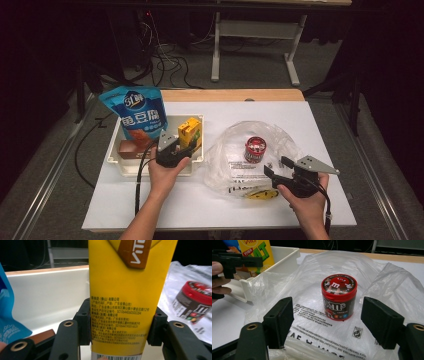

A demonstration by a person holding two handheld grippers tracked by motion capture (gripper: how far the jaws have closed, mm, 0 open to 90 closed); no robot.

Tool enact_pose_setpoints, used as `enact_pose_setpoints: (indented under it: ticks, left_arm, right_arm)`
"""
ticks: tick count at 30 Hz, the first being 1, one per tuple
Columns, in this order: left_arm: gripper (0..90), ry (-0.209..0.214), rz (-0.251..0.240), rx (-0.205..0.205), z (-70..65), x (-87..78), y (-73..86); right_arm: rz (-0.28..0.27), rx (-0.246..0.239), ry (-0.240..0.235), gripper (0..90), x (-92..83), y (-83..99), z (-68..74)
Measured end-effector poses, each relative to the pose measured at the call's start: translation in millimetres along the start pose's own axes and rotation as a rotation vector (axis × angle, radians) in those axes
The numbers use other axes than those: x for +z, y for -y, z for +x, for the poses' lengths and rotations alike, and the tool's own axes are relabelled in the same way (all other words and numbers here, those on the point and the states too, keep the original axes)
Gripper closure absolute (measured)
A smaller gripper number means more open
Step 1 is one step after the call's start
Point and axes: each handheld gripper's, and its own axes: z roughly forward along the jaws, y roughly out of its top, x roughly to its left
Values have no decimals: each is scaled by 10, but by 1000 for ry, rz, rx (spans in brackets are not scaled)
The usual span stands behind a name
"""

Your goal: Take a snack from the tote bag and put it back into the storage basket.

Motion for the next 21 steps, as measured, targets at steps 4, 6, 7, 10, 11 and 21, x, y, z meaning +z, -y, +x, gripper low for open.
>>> enact_pose_setpoints:
  ticks: [4, 6, 7, 10, 11, 21]
  left_arm:
    - [504, -17, 7, 4, -13, 27, 56]
    - [503, -23, 11, 10, -23, 36, 85]
    - [501, -25, 13, 16, -26, 37, 93]
    - [497, -32, 24, 30, -38, 47, 128]
    - [496, -32, 24, 25, -37, 46, 136]
    - [489, -39, 39, 5, -22, 19, 194]
  right_arm:
    - [4, 0, 1, 270, 6, 17, -12]
    - [7, 1, 1, 271, 10, 23, -10]
    - [7, -1, 2, 271, 13, 24, -11]
    - [6, 1, 3, 274, 17, 26, -17]
    - [7, 2, 4, 275, 18, 27, -17]
    - [9, 5, 8, 287, 28, 34, -18]
